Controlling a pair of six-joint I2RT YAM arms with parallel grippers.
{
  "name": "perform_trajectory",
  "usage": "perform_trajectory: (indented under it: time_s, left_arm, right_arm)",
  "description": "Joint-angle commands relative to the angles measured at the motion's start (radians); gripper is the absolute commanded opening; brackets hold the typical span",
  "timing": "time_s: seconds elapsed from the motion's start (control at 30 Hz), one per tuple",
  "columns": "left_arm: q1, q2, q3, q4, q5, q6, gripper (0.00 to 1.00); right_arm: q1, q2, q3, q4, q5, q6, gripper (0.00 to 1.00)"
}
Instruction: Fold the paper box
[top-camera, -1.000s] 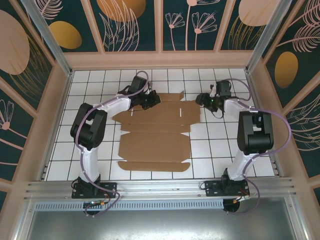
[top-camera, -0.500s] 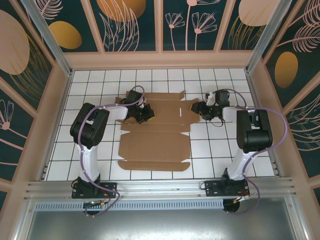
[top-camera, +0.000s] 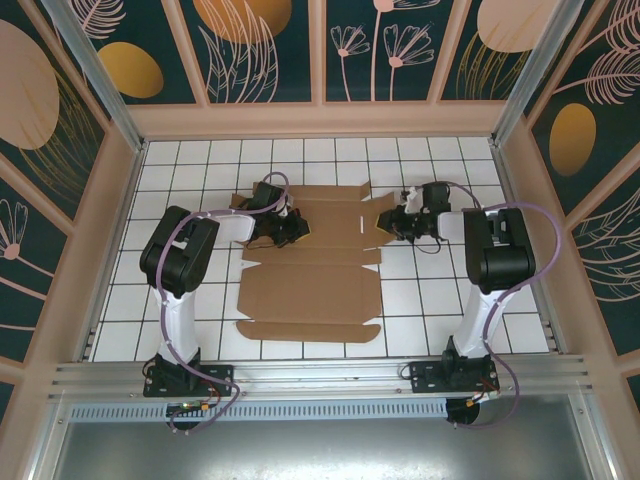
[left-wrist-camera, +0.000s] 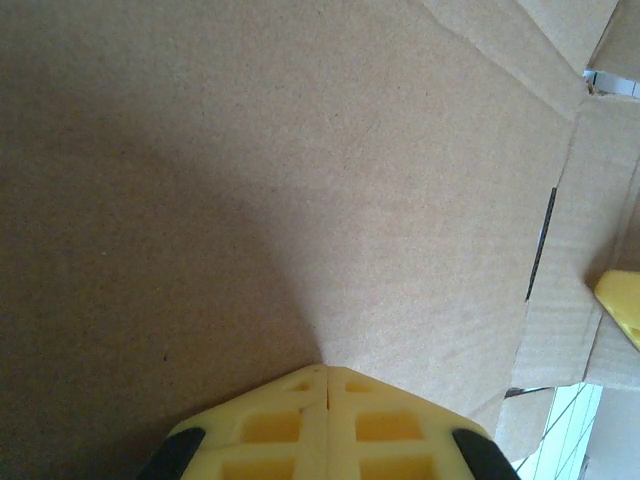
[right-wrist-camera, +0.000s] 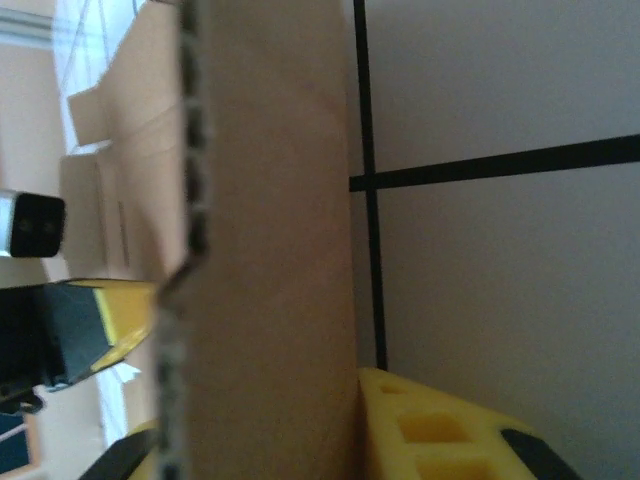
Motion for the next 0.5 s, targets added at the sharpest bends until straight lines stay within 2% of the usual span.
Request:
perform_trajectory:
  time_s: [0.0,0.1,0.2,0.3,0.47]
  left_arm:
    - [-0.001,0.025,-0.029,-0.026,-0.010,-0.011,0.00]
    - [-0.001,0.011,-0.029,-0.027,-0.026,-0.016,0.00]
    - [-0.001,0.002,-0.035,-0.017,-0.028,-0.032,0.00]
    - [-0.001,-0.002,-0.048,0.005,-0.022,-0.048,0.00]
    - [-0.001,-0.006,-0.054,0.022,-0.015,-0.081,0.00]
  right_arm:
    - [0.035,-0.075,0.068,-0.125,0.121,-0.062,0.19]
    - [0.084,-0.103,0.155,-0.272,0.290,-0.103,0.18]
    - [0.177,-0.088,0.260,-0.422,0.501,-0.125,0.20]
    - [0.280,-0.021,0.365,-0.537,0.684,-0.106,0.24]
    - [0.435,0.090,0.468,-0.620,0.929,-0.060,0.34]
